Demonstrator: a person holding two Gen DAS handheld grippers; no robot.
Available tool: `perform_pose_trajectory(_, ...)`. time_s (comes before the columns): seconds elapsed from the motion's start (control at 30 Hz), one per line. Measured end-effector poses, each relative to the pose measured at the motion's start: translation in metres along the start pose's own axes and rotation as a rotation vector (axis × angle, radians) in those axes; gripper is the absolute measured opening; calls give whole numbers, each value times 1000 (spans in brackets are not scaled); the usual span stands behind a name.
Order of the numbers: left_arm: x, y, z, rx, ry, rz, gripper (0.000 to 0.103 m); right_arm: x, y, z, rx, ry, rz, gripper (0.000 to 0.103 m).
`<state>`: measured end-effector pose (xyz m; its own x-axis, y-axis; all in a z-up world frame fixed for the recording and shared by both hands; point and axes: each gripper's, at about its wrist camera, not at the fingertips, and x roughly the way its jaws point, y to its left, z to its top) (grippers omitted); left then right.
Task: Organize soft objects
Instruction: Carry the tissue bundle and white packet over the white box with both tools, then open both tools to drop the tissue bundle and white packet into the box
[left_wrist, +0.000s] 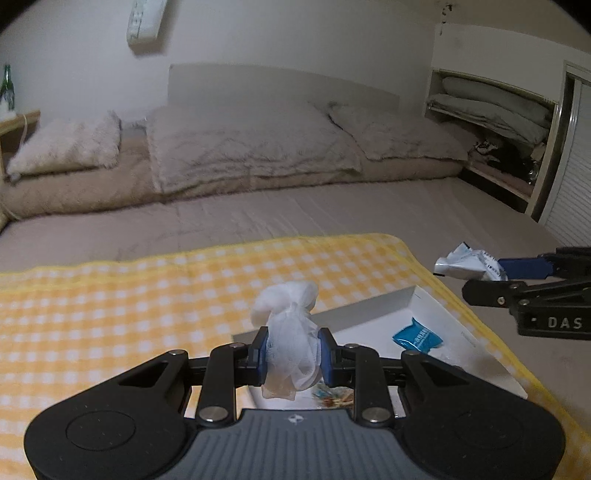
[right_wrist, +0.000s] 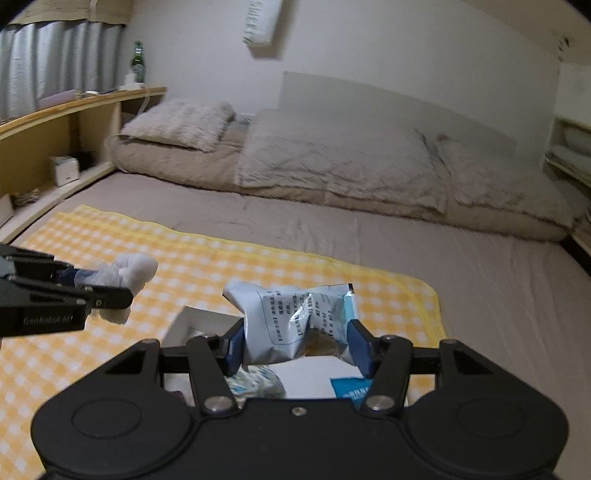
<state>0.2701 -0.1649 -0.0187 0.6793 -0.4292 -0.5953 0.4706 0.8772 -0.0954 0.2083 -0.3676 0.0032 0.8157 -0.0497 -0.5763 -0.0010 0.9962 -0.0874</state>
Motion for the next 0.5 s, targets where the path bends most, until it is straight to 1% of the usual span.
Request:
perform_pose_trajectory(0.17, 34, -1, -8, -27, 59, -31, 29, 27, -11, -7, 28, 54, -29, 58)
perform_pose_trajectory(0.27, 52, 3, -15, -36, 80, -21, 29, 39, -17, -12, 45, 79, -30, 58)
perform_pose_trajectory(0.37, 67, 10, -18, -77, 99, -23, 29, 51, -23, -16, 56, 102, -31, 58)
perform_pose_trajectory(0.47, 78, 15, -22, -95, 114, -25, 31, 65, -27, -17, 82, 124, -27, 58)
perform_pose_trajectory(0.5, 80, 15, -22, -90, 119, -22, 33, 70, -28, -17, 89, 130, -24, 58)
